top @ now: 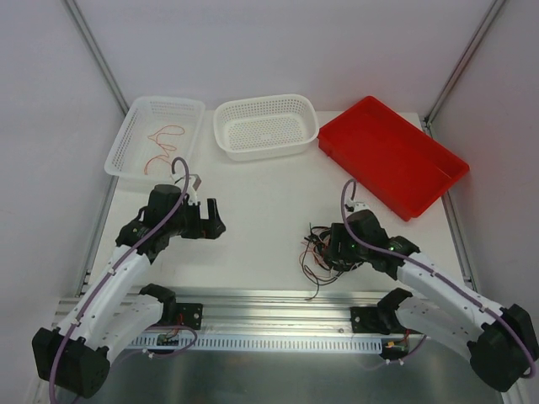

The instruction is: Untangle the cables

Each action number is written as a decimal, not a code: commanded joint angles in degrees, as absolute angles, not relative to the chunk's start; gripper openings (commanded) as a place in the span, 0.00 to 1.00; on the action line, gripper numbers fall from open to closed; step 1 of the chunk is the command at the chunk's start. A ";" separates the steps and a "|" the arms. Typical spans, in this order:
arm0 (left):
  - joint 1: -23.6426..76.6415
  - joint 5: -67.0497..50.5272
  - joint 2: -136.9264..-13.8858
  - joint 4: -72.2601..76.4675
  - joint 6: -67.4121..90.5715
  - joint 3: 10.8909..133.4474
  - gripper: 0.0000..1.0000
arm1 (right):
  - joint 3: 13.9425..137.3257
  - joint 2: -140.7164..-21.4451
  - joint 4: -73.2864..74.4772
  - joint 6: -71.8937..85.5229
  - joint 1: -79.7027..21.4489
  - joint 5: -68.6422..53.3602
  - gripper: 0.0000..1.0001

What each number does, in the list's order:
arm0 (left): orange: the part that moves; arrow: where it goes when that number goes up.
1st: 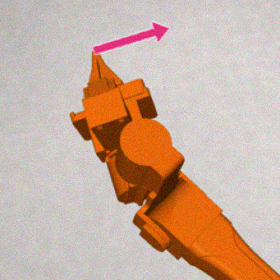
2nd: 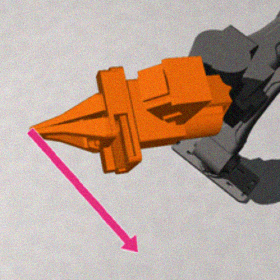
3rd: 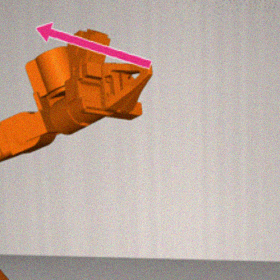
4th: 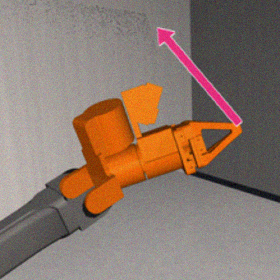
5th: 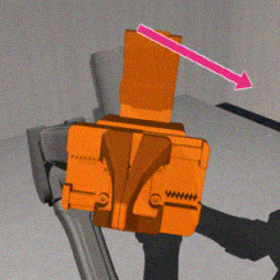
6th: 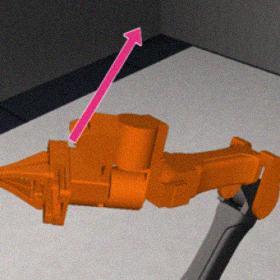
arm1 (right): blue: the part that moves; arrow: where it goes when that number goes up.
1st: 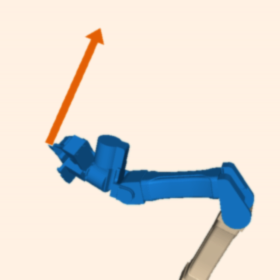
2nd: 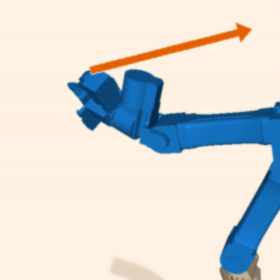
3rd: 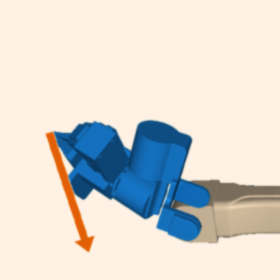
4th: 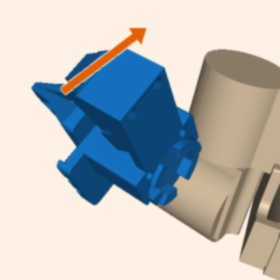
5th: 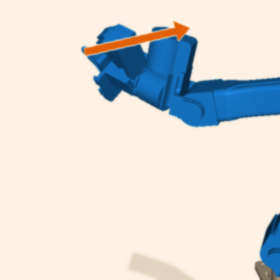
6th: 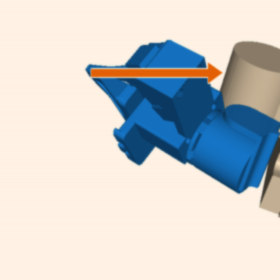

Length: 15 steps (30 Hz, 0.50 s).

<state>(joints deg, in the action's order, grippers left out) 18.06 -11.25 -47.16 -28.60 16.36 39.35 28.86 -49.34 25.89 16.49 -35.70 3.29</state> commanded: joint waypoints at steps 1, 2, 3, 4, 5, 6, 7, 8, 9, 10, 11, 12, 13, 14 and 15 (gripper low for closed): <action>18.37 -8.71 -47.37 -27.07 16.70 39.46 0.99 | 31.80 -56.48 16.99 21.78 -40.77 5.18 0.61; 18.37 -8.27 -47.46 -27.07 16.61 39.46 0.99 | 32.77 -58.43 15.74 22.58 -41.91 5.27 0.59; 18.37 -8.26 -47.55 -27.07 16.87 39.46 0.99 | 33.83 -60.80 14.51 23.28 -44.45 5.53 0.58; 18.28 -8.26 -47.55 -27.07 17.05 39.46 0.99 | 34.97 -63.00 12.24 23.90 -45.86 5.80 0.57; 18.37 -8.35 -47.46 -26.98 17.22 39.29 0.99 | 38.55 -67.72 11.43 24.69 -47.27 6.76 0.57; 18.37 -8.18 -47.46 -26.98 17.31 39.29 0.99 | 40.41 -70.11 10.82 24.87 -49.98 7.46 0.57; 18.37 -8.00 -47.29 -27.07 17.23 39.29 0.99 | 42.95 -72.31 10.46 24.79 -51.23 7.99 0.56; 18.37 -7.82 -47.20 -27.07 17.23 39.20 0.99 | 47.15 -77.03 10.46 24.61 -52.37 9.04 0.57; 18.37 -7.47 -47.11 -26.98 17.31 39.03 0.99 | 49.63 -78.82 10.46 24.44 -53.95 9.14 0.56; 18.37 -7.47 -46.94 -27.07 17.23 39.11 0.99 | 51.66 -80.75 10.55 24.26 -54.57 8.79 0.56; 18.37 -7.56 -46.76 -26.98 17.23 38.94 0.99 | 53.33 -82.08 10.55 24.00 -55.45 8.62 0.56; 18.37 -7.65 -46.67 -27.07 17.40 38.85 0.99 | 56.66 -84.00 11.07 23.04 -55.81 8.27 0.56; 18.37 -7.82 -46.58 -26.98 17.32 38.93 0.99 | 57.91 -84.46 11.86 22.51 -56.07 8.35 0.56; 18.37 -8.00 -46.76 -26.98 17.31 38.76 0.99 | 59.31 -84.64 12.82 21.80 -56.34 9.13 0.57; 18.37 -8.69 -46.76 -27.07 17.40 38.85 0.99 | 60.89 -84.29 14.83 20.40 -56.77 9.84 0.57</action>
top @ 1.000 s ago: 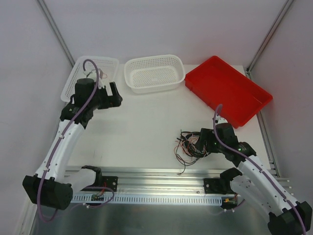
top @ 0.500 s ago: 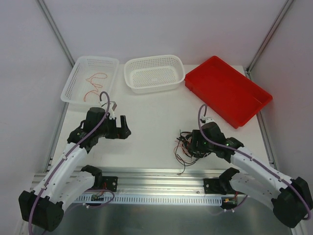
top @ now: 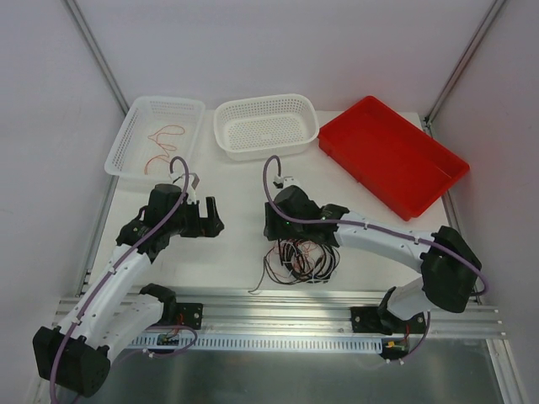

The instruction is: Untangle the cables

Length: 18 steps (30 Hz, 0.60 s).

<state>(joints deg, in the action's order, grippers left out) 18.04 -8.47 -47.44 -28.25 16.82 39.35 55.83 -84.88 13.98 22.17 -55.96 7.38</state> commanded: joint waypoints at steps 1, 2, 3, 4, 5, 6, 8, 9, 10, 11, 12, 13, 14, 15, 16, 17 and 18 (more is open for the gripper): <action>18.37 -8.96 -46.84 -26.98 17.32 38.85 0.99 | 61.43 -83.94 15.81 19.52 -56.86 11.50 0.57; 18.37 -9.31 -46.93 -26.98 17.31 38.85 0.99 | 61.61 -83.15 16.95 18.73 -56.87 12.38 0.57; 18.37 -9.66 -46.93 -27.07 17.40 38.93 0.99 | 61.35 -81.40 19.05 17.85 -56.95 13.26 0.57; 18.37 -10.36 -47.02 -27.07 17.40 39.02 0.99 | 61.09 -80.26 20.12 15.93 -56.87 15.62 0.57; 18.37 -10.98 -47.11 -26.98 17.32 39.02 0.99 | 60.74 -79.20 21.17 14.86 -56.87 16.60 0.57; 18.37 -11.68 -47.20 -26.98 17.31 39.11 0.99 | 60.30 -78.23 23.01 13.72 -56.87 17.57 0.57; 18.37 -14.67 -47.46 -26.46 17.32 39.02 0.99 | 59.24 -75.59 25.04 10.64 -56.69 19.94 0.55; 18.37 -15.72 -47.98 -26.28 17.23 39.02 0.99 | 58.89 -74.80 26.79 10.03 -56.60 20.47 0.55; 18.46 -17.04 -48.25 -26.02 17.31 39.11 0.99 | 57.76 -73.40 27.42 8.80 -56.60 21.00 0.54; 18.54 -19.23 -48.34 -25.75 17.49 39.11 0.99 | 56.96 -72.61 27.68 8.35 -56.43 20.92 0.53; 18.63 -20.47 -48.69 -25.23 17.75 39.11 0.99 | 56.08 -71.81 27.60 8.00 -56.16 20.74 0.52; 18.98 -21.09 -48.87 -24.88 18.10 39.11 0.99 | 53.81 -70.41 27.34 7.56 -55.73 19.79 0.50; 20.38 -21.35 -48.87 -24.61 19.06 39.29 0.99 | 52.75 -69.79 26.90 7.47 -54.59 18.73 0.49; 21.26 -20.84 -49.04 -24.09 19.77 39.29 0.99 | 51.43 -69.26 25.42 7.21 -53.80 17.59 0.48; 22.49 -20.13 -49.13 -23.65 20.73 39.37 0.99 | 50.28 -68.65 24.44 6.86 -53.18 15.05 0.48; 24.85 -18.56 -49.48 -23.12 23.27 39.29 0.99 | 48.10 -67.86 23.39 5.72 -51.78 13.90 0.47; 26.35 -18.02 -50.35 -22.42 25.03 39.11 0.99 | 47.21 -67.42 21.29 4.93 -51.07 12.67 0.47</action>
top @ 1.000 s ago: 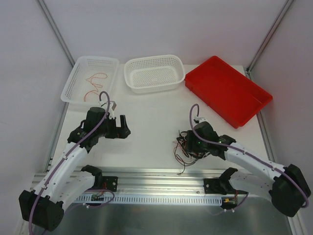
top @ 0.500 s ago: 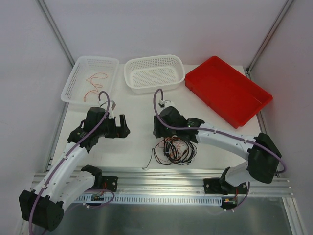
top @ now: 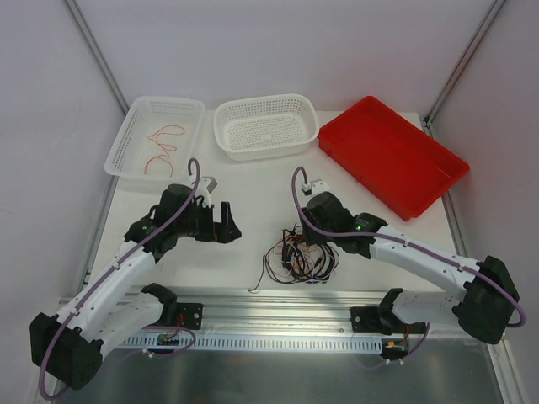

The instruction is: Untangle the cables

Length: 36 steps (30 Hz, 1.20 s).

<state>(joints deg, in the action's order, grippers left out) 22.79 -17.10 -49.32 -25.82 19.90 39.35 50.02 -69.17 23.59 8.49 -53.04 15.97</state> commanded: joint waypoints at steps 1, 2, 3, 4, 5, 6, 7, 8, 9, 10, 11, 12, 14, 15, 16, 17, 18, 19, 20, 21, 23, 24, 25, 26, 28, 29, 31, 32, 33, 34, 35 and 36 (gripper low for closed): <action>27.76 -17.32 -51.06 -20.76 26.79 38.76 0.99 | 46.50 -67.24 20.23 4.05 -50.28 10.05 0.47; 31.43 -15.84 -51.85 -19.70 30.03 38.50 0.99 | 44.84 -67.06 18.04 2.04 -48.71 8.54 0.47; 33.38 -14.25 -53.51 -18.82 31.45 38.58 0.99 | 44.13 -67.06 16.80 1.24 -47.82 6.96 0.47; 35.40 -12.50 -54.48 -17.33 32.77 38.85 0.99 | 43.34 -67.06 15.74 0.53 -46.94 3.46 0.47; 37.68 -10.91 -55.54 -16.88 34.52 39.20 0.99 | 42.81 -67.06 14.69 0.27 -45.45 1.69 0.47; 41.36 -6.98 -57.72 -16.53 35.32 39.81 0.99 | 42.11 -67.50 13.20 -1.91 -45.00 0.54 0.47; 43.14 -5.55 -58.88 -16.26 36.03 41.21 0.99 | 41.93 -67.85 12.66 -2.54 -44.48 -1.65 0.47; 44.46 -3.97 -61.32 -16.35 37.51 41.92 0.99 | 41.75 -68.11 11.87 -3.07 -44.39 -1.93 0.47; 46.73 -1.95 -62.48 -16.26 38.40 42.62 0.99 | 41.49 -68.81 11.26 -3.95 -44.30 -2.80 0.47; 47.54 -0.98 -63.71 -16.26 39.19 43.76 0.99 | 41.31 -68.99 10.64 -4.39 -44.04 -3.51 0.47; 48.24 -0.27 -64.85 -16.00 40.42 44.29 0.99 | 41.05 -69.17 9.24 -4.66 -43.86 -4.30 0.47; 49.03 -0.35 -66.95 -15.91 40.95 44.73 0.99 | 40.78 -69.52 8.62 -4.83 -43.68 -5.26 0.47; 51.14 1.49 -69.94 -15.39 42.36 46.14 0.99 | 40.61 -70.13 6.95 -5.18 -43.51 -6.06 0.47; 51.85 1.84 -70.83 -15.29 42.80 46.58 0.99 | 40.52 -70.57 6.33 -5.19 -43.42 -6.85 0.47; 53.42 2.72 -71.80 -15.03 43.85 47.37 0.99 | 40.60 -71.53 5.89 -5.45 -43.42 -7.29 0.47; 54.05 3.16 -73.55 -14.94 44.29 47.81 0.99 | 40.61 -72.06 5.19 -5.54 -43.33 -7.56 0.47; 54.57 3.25 -74.43 -14.77 44.73 48.42 0.98 | 40.61 -72.59 4.75 -5.62 -43.33 -7.99 0.47; 55.62 3.43 -75.23 -14.50 45.69 48.78 0.99 | 40.61 -73.64 4.31 -5.71 -43.24 -8.09 0.47; 56.07 3.43 -76.54 -14.50 46.14 49.04 0.98 | 40.52 -74.09 3.70 -5.71 -43.07 -8.09 0.47; 56.60 3.43 -76.90 -13.81 46.58 49.30 0.98 | 40.60 -74.53 3.52 -5.71 -42.98 -8.35 0.47; 57.74 4.13 -77.95 -13.27 47.63 49.22 0.98 | 40.61 -75.41 2.90 -5.80 -42.45 -8.96 0.46; 57.92 4.39 -78.31 -12.92 47.98 49.13 0.98 | 40.61 -75.58 2.64 -5.80 -42.28 -9.31 0.45; 58.01 4.57 -78.48 -12.66 48.60 49.04 0.97 | 40.61 -75.85 2.38 -5.80 -41.93 -9.40 0.44; 58.09 5.01 -79.10 -12.57 49.04 48.87 0.97 | 40.69 -76.02 2.37 -5.80 -41.84 -9.67 0.42; 58.10 5.62 -79.89 -12.39 50.09 48.43 0.96 | 40.69 -76.38 1.94 -5.80 -41.23 -10.28 0.37; 58.10 5.89 -80.15 -12.22 50.45 48.25 0.96 | 40.69 -76.55 1.85 -5.80 -41.13 -10.54 0.32; 58.10 6.15 -80.59 -11.95 51.23 47.81 0.95 | 40.69 -76.90 1.93 -5.80 -40.87 -10.99 0.26; 58.10 6.33 -80.94 -11.95 51.50 47.55 0.95 | 40.69 -76.90 1.85 -5.80 -40.78 -11.25 0.21; 58.10 6.76 -81.12 -11.78 51.76 47.20 0.95 | 40.61 -76.47 1.93 -5.80 -40.61 -11.51 0.14; 58.10 7.03 -81.21 -11.78 52.20 46.94 0.94 | 40.61 -76.12 2.19 -5.80 -40.52 -11.51 0.11; 58.10 7.29 -81.38 -11.69 52.47 46.67 0.94 | 40.61 -75.59 2.63 -5.80 -40.60 -11.51 0.08; 58.10 7.56 -81.47 -11.78 52.64 46.41 0.94 | 41.39 -74.98 3.42 -5.89 -40.52 -11.60 0.03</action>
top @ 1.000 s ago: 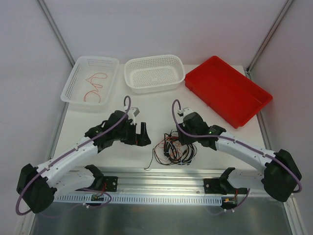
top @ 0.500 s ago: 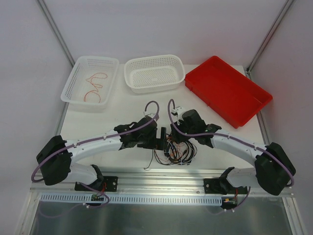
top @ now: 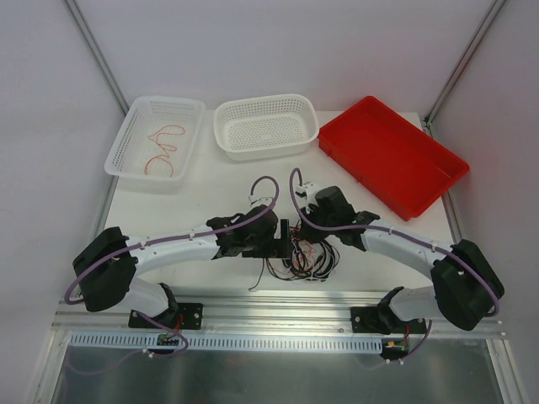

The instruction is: Untangle the cables

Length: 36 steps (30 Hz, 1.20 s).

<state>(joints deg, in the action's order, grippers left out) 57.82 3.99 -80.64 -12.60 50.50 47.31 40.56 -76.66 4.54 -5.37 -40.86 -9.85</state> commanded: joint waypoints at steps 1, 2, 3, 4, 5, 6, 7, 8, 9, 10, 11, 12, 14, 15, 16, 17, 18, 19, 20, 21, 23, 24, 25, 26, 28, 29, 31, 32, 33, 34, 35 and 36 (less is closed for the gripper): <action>58.01 7.99 -81.47 -11.69 52.91 46.23 0.94 | 41.92 -73.23 5.69 -5.89 -40.52 -11.69 0.02; 58.01 8.26 -81.74 -11.69 52.82 46.23 0.94 | 42.53 -72.17 6.84 -5.89 -40.52 -11.78 0.01; 58.01 8.52 -81.74 -11.69 52.91 46.14 0.94 | 43.24 -70.85 8.16 -5.89 -40.60 -11.95 0.01; 58.01 9.13 -81.83 -11.78 52.91 46.23 0.94 | 44.98 -67.62 11.05 -6.06 -40.52 -11.95 0.01; 57.92 9.40 -81.91 -11.69 52.91 46.32 0.94 | 46.39 -66.20 12.73 -6.24 -40.52 -11.61 0.01; 57.75 9.49 -81.91 -11.78 52.82 46.49 0.94 | 47.89 -64.44 14.75 -6.41 -40.60 -10.64 0.01; 57.40 9.67 -81.91 -11.78 52.65 46.67 0.93 | 51.03 -61.73 18.25 -6.94 -40.61 -10.20 0.01; 57.22 9.84 -82.09 -11.78 52.65 46.76 0.94 | 52.54 -60.22 19.76 -7.12 -40.61 -9.85 0.01; 56.96 9.84 -82.18 -11.69 52.39 47.11 0.94 | 53.95 -59.07 21.17 -7.29 -40.52 -9.06 0.01; 56.78 9.84 -82.35 -11.69 52.21 47.28 0.93 | 55.62 -57.93 23.36 -7.47 -40.60 -8.79 0.01; 56.26 9.67 -82.61 -11.69 52.03 47.63 0.93 | 58.42 -56.18 24.42 -7.64 -40.52 -8.79 0.01; 56.08 9.67 -82.70 -11.78 51.94 47.72 0.94 | 60.01 -55.38 25.22 -7.65 -40.60 -8.62 0.01; 55.64 9.58 -82.88 -11.69 51.94 47.73 0.94 | 64.39 -53.54 26.63 -7.39 -40.52 -8.53 0.01; 55.46 9.58 -82.71 -11.78 51.94 47.72 0.93 | 65.90 -53.18 26.89 -7.21 -40.60 -8.26 0.01; 55.37 9.58 -82.71 -11.78 51.94 47.72 0.94 | 67.57 -53.00 27.59 -7.21 -40.52 -8.09 0.01; 55.20 9.58 -82.44 -11.78 51.94 47.55 0.94 | 71.24 -52.91 27.86 -6.77 -40.60 -7.74 0.01; 55.11 9.67 -82.27 -11.69 52.03 47.37 0.93 | 72.93 -52.91 28.04 -6.51 -40.61 -6.86 0.01; 55.11 9.84 -81.83 -11.78 51.94 47.29 0.93 | 74.69 -52.91 27.69 -6.33 -40.52 -6.59 0.01; 55.02 9.93 -81.57 -11.78 52.12 46.94 0.94 | 76.19 -53.08 27.16 -6.15 -40.52 -5.98 0.01; 54.93 10.19 -81.30 -11.69 52.12 46.67 0.94 | 78.90 -53.17 26.38 -5.98 -40.52 -5.54 0.01; 54.76 10.28 -80.51 -11.69 52.21 46.32 0.94 | 81.64 -53.61 24.35 -5.89 -40.61 -4.75 0.01; 54.67 10.28 -80.16 -11.78 52.29 45.97 0.93 | 84.70 -54.40 24.00 -5.71 -40.52 -3.44 0.01; 54.58 10.54 -79.29 -11.69 52.47 45.62 0.93 | 86.03 -54.67 23.21 -5.54 -40.60 -2.82 0.01; 54.58 10.72 -78.84 -11.60 52.47 45.18 0.94 | 87.52 -55.02 22.51 -5.36 -40.61 -2.55 0.01; 54.58 11.25 -77.62 -11.60 52.04 44.74 0.94 | 91.12 -55.89 20.23 -5.28 -40.52 -2.46 0.01; 54.58 11.42 -77.26 -11.69 51.86 44.48 0.94 | 92.53 -56.42 19.52 -5.10 -40.69 -2.11 0.01; 54.49 12.04 -75.95 -11.60 51.24 44.21 0.94 | 97.61 -58.34 18.81 -4.66 -40.52 -2.02 0.01; 54.49 12.30 -75.50 -11.69 50.98 44.03 0.94 | 99.30 -59.23 18.81 -4.48 -40.60 -2.72 0.01; 54.49 12.48 -74.89 -11.69 50.37 43.86 0.94 | 101.14 -59.85 18.72 -4.31 -40.52 -3.07 0.01; 54.49 12.74 -73.58 -11.60 50.19 43.77 0.95 | 102.99 -60.90 18.02 -3.52 -40.60 -3.34 0.01; 54.49 13.18 -72.87 -11.51 49.75 43.42 0.95 | 103.36 -61.17 17.15 -3.17 -40.52 -3.51 0.01; 54.49 13.44 -72.08 -11.17 48.79 43.24 0.95 | 103.27 -61.26 15.14 -2.82 -40.69 -3.52 0.01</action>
